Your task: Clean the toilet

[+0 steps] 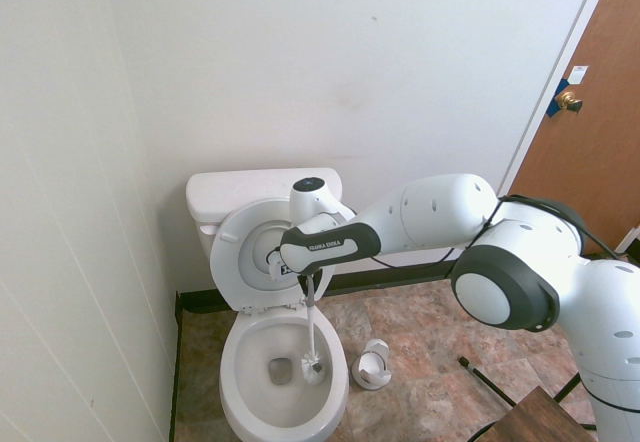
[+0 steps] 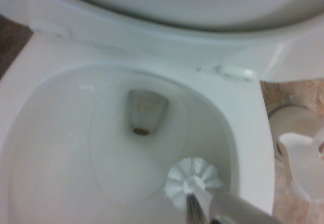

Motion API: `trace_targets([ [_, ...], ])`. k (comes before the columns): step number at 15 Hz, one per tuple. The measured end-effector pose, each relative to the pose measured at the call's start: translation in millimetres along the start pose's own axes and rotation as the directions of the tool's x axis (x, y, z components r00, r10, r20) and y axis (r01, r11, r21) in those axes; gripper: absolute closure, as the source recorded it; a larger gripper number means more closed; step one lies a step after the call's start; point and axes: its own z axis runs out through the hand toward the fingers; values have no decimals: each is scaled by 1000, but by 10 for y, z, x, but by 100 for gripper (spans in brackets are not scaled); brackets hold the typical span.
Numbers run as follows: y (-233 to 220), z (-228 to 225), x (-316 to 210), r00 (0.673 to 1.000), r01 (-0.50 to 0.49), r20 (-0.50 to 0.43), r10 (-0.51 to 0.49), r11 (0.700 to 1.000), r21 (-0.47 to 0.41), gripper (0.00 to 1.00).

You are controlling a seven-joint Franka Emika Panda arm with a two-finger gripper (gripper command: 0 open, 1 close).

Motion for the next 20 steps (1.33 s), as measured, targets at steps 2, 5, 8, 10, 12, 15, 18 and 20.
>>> trace_targets([
  [2,-145,-24,143,1000,-12,-13,12,1000,16,100],
  [5,-375,-69,284,999,-34,-21,35,998,51,100],
  [8,-620,-37,187,998,-63,-3,64,996,63,100],
  [10,-819,-54,22,999,-44,-7,45,996,82,100],
  [12,-955,-71,-146,1000,-22,-8,23,996,88,100],
  [15,-1050,-198,-288,1000,-1,-13,2,995,99,100],
  [18,-1098,-414,-462,1000,23,-15,-21,994,103,100],
  [20,-1053,-648,-574,999,35,-13,-34,995,98,100],
])
